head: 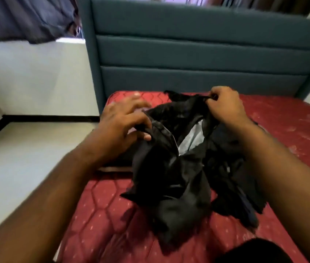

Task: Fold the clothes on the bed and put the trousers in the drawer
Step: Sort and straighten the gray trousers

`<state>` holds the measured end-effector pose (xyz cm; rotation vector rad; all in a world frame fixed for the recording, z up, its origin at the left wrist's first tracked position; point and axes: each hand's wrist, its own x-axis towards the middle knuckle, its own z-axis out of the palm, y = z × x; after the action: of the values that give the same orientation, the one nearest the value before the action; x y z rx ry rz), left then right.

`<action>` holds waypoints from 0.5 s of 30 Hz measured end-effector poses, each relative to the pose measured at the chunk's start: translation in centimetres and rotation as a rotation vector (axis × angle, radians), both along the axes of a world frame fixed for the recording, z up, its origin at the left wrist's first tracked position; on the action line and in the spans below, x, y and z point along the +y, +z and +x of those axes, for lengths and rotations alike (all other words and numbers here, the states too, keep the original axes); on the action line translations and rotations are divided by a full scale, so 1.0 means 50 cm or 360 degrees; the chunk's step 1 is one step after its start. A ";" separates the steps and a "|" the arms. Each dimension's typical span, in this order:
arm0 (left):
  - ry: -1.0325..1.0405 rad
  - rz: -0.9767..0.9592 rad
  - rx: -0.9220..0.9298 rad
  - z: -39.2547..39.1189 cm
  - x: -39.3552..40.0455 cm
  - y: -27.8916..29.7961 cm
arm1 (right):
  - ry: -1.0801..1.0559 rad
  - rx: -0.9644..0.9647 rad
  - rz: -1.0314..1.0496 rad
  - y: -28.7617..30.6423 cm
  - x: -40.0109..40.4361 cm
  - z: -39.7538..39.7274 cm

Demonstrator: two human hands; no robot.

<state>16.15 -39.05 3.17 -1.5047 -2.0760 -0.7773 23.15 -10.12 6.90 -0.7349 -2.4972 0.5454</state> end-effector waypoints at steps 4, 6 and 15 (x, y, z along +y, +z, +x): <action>-0.0334 -0.0217 0.0084 0.032 0.032 0.028 | 0.0189 -0.0286 -0.0001 0.150 -0.015 0.038; -0.0436 -0.0242 0.0000 0.062 0.043 -0.033 | 0.0306 -0.0376 -0.0307 0.114 -0.031 0.051; -0.0185 -0.0691 -0.0874 0.217 -0.101 -0.597 | 0.0525 -0.1512 -0.0617 -0.507 -0.131 0.260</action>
<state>26.98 -44.10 -26.66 -1.8000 -2.7182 -0.9009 36.17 -16.65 -18.46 -0.8613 -3.4868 0.9932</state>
